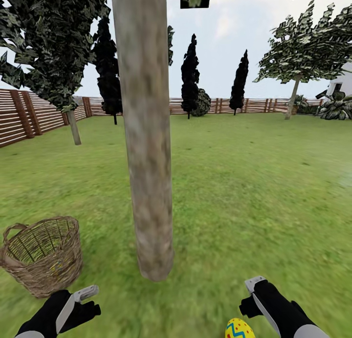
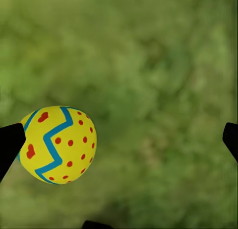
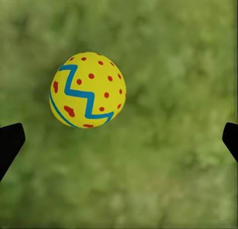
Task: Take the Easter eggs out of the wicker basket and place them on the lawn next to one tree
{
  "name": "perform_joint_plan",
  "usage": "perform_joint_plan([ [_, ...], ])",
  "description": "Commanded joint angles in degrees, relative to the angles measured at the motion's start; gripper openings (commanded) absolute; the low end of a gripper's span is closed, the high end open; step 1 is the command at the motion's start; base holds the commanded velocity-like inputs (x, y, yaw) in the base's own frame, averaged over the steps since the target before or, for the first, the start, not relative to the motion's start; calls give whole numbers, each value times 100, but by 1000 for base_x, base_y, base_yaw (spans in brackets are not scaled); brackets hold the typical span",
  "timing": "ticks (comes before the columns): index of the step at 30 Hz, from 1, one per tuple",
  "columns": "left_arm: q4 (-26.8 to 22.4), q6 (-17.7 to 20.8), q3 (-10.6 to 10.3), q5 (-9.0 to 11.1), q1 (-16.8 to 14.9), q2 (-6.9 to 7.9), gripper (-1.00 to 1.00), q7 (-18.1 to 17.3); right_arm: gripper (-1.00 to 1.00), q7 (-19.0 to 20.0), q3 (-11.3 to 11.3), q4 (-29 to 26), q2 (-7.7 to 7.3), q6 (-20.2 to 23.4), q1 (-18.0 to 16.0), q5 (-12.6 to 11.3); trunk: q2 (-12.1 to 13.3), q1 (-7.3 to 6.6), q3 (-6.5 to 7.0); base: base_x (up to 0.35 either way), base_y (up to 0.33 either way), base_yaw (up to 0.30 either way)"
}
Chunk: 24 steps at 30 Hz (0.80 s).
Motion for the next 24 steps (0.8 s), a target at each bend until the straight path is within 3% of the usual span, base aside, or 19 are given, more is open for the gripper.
perform_joint_plan([
  [1,-7,33,18,37,-2,-2,100,1,100,-8,36,-8,-9,26,-4,-36,39,-24,15,0,0,0],
  [13,-7,33,26,44,-5,-18,100,7,100,-13,36,-3,-2,26,-4,-36,520,-287,254,0,0,0],
  [24,-35,31,33,54,-1,-37,100,-1,100,-16,38,-3,0,17,-4,-34,520,-287,255,0,0,0],
])
